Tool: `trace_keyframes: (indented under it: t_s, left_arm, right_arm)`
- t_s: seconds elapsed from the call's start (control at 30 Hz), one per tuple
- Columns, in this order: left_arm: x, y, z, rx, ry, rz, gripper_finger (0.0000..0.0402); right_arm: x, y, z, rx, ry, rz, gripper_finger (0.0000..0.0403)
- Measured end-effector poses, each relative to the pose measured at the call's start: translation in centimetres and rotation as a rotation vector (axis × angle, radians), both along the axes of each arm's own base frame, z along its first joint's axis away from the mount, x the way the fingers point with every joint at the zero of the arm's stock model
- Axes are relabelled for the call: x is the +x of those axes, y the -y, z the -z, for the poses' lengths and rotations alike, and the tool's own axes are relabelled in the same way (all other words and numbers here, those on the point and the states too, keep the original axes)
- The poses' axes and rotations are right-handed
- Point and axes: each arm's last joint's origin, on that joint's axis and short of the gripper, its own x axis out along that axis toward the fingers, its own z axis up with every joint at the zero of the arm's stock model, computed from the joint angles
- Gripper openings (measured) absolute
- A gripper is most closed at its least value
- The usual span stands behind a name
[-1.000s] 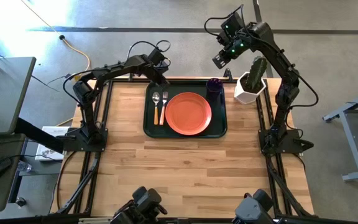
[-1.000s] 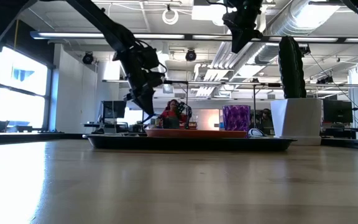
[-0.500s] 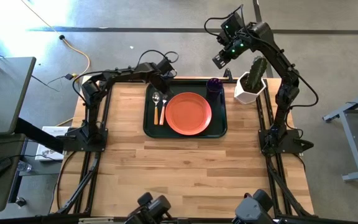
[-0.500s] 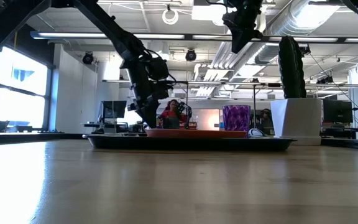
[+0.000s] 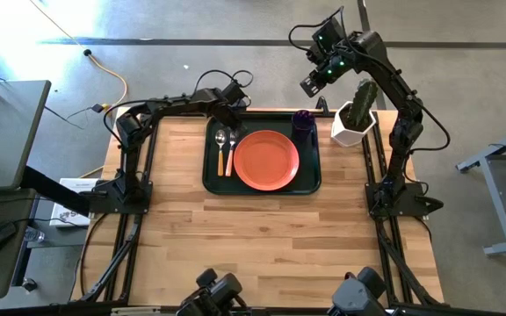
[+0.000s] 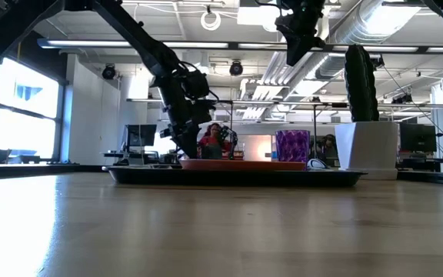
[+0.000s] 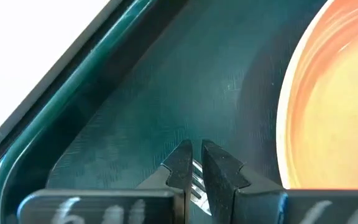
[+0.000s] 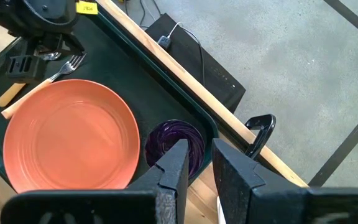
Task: Pick and place plate/cup/fork/spoon on tray
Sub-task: Adjust the light orange fork
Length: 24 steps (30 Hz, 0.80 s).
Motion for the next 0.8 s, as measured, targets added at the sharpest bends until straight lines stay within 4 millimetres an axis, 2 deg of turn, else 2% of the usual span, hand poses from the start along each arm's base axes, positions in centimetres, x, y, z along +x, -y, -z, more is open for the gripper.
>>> trace_keyframes:
  t_s: [0.33, 0.8]
  left_arm:
    - [0.1, -0.4, 2.2, -0.048, -0.039, -0.018, 0.0026]
    - [-0.1, 0.1, 2.4, -0.068, -0.085, -0.016, 0.0026]
  right_arm:
    - [0.0, 0.0, 0.0, 0.0, 0.0, 0.0, 0.0064]
    - [0.0, 0.0, 0.0, 0.001, 0.0, 0.0, 0.0064]
